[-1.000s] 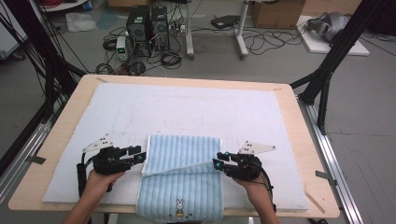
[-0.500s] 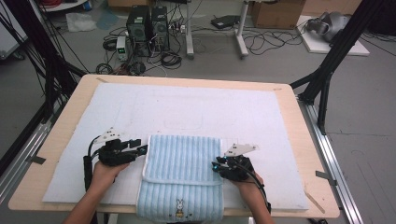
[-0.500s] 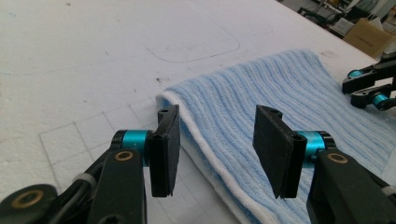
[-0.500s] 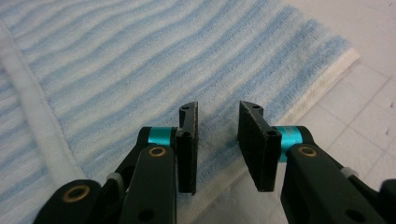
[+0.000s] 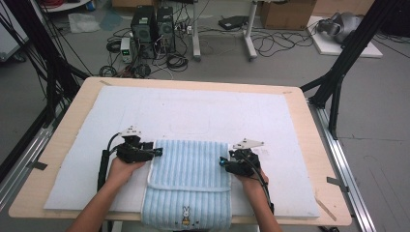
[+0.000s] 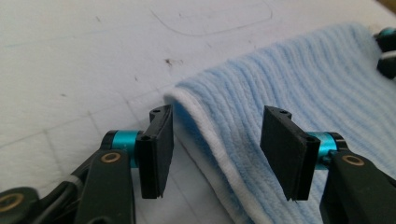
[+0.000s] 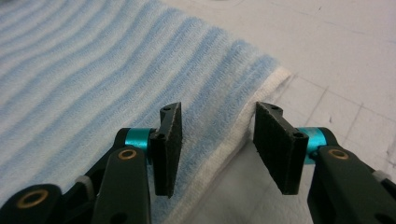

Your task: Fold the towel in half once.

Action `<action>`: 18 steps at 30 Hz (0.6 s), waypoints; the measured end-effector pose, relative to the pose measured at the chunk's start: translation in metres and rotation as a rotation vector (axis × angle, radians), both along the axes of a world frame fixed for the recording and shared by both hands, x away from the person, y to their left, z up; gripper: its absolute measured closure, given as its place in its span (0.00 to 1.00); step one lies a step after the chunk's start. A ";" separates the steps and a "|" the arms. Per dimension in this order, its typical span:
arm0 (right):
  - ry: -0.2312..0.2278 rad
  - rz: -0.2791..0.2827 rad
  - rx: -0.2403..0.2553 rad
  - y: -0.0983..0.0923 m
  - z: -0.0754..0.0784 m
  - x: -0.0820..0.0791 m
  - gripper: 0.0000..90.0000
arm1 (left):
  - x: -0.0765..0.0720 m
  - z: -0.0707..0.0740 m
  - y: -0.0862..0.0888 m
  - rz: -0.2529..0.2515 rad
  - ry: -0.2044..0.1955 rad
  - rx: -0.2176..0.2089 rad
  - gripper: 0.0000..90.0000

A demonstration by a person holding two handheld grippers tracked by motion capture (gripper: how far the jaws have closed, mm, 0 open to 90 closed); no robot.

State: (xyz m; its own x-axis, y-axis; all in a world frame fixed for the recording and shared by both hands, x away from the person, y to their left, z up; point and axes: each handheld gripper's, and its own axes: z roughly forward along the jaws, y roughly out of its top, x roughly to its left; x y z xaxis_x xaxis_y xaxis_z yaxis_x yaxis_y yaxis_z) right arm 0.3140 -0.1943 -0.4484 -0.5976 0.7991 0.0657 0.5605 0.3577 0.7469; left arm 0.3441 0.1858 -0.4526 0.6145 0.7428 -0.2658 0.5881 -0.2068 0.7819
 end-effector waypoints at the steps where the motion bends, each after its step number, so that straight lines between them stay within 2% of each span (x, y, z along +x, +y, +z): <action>1: 0.003 0.008 0.006 0.000 0.000 0.000 0.69 | -0.001 -0.001 -0.002 -0.038 0.001 0.011 0.72; 2: 0.024 0.014 0.027 0.001 0.000 0.000 0.80 | -0.003 0.000 -0.005 -0.079 -0.015 0.035 0.93; 3: 0.024 0.014 0.027 0.001 0.000 0.000 0.80 | -0.005 0.001 -0.010 -0.087 -0.039 0.069 0.93; 4: 0.042 0.026 0.048 0.000 0.000 0.000 0.88 | -0.006 0.001 -0.011 -0.083 -0.039 0.072 0.94; 5: 0.065 0.035 0.076 -0.001 0.000 0.001 0.91 | -0.005 0.001 -0.011 -0.073 -0.022 0.057 0.94; 6: 0.067 0.039 0.076 -0.001 0.000 0.001 0.93 | -0.004 0.000 -0.009 -0.068 -0.008 0.044 0.94; 8: 0.060 0.043 0.051 0.002 0.002 0.002 0.94 | -0.002 0.000 -0.008 -0.051 0.003 0.027 0.94; 12: 0.040 0.020 0.037 0.002 0.003 0.008 0.94 | 0.006 0.001 -0.005 -0.021 0.013 0.003 0.95; 14: 0.031 0.013 0.029 0.003 0.003 0.010 0.94 | 0.014 0.002 -0.006 -0.017 0.014 0.009 0.95; 15: 0.022 0.000 0.022 0.005 0.004 0.017 0.94 | 0.018 0.003 -0.007 -0.013 0.011 0.016 0.95; 16: 0.022 0.000 0.022 0.005 0.004 0.017 0.94 | 0.021 0.004 -0.008 0.000 -0.009 0.007 0.95; 17: 0.015 -0.018 0.024 0.005 0.004 0.025 0.94 | 0.026 0.005 -0.009 0.003 -0.010 0.005 0.95; 18: 0.015 -0.018 0.024 0.005 0.004 0.025 0.94 | 0.031 0.006 -0.009 -0.009 -0.005 0.023 0.95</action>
